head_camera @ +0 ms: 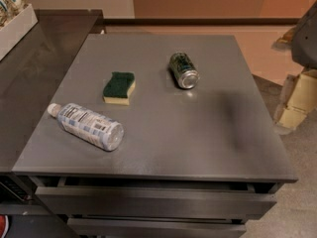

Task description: Place green can upright

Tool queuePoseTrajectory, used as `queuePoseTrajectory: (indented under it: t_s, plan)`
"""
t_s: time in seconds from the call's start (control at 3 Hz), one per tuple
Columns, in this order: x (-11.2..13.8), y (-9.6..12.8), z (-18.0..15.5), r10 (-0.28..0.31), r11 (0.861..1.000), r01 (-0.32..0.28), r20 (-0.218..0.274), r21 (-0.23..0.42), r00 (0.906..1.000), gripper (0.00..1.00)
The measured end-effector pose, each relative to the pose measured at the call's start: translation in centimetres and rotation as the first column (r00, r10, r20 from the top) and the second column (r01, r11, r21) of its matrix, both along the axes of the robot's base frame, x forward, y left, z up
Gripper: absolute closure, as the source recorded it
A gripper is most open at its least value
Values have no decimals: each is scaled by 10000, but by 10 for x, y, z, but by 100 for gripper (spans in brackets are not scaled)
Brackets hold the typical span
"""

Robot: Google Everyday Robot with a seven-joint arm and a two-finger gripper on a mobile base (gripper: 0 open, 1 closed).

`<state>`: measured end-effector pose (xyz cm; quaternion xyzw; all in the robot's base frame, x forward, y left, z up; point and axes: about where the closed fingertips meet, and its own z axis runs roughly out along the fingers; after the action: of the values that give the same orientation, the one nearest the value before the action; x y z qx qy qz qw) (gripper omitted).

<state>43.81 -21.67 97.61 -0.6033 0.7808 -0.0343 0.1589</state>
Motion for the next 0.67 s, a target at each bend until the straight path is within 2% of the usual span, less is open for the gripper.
queuePoseTrajectory:
  t_s: [0.33, 0.67]
  plan:
    - [0, 0, 0, 0, 10000, 0, 2, 0, 10000, 0]
    - [13, 5, 4, -207, 9997, 209, -149, 120, 9997, 0]
